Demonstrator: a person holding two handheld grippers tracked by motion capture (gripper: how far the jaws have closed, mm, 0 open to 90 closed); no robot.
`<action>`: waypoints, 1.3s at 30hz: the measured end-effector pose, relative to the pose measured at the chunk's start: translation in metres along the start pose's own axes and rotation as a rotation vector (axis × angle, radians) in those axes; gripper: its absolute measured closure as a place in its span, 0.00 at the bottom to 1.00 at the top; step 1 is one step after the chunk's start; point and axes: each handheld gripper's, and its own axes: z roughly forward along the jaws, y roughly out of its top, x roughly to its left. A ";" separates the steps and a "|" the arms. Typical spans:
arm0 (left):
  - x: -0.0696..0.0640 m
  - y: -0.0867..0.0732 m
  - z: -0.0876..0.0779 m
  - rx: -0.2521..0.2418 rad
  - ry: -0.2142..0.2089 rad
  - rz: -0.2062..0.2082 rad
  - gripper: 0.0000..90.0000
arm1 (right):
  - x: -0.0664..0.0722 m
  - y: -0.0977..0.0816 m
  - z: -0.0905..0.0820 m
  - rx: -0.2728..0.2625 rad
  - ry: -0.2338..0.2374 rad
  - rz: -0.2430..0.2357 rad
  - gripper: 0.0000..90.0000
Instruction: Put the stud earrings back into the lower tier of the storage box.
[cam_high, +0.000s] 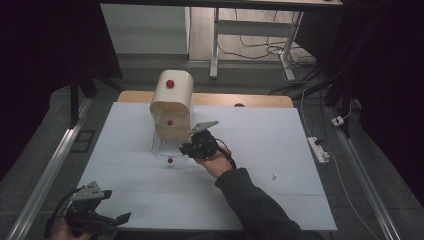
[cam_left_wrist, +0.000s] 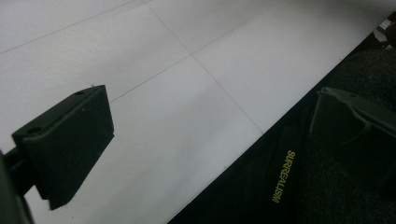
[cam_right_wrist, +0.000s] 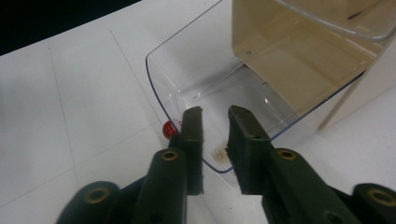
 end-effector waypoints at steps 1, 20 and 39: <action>0.000 0.000 0.000 0.000 0.000 0.000 0.00 | 0.000 0.000 -0.001 0.001 -0.003 -0.002 0.82; -0.001 0.001 0.001 0.008 0.003 0.000 0.00 | -0.002 -0.030 -0.054 0.073 -0.041 0.019 0.19; -0.001 0.001 0.001 0.009 0.001 0.005 0.00 | -0.012 -0.082 -0.106 0.130 -0.151 0.051 0.00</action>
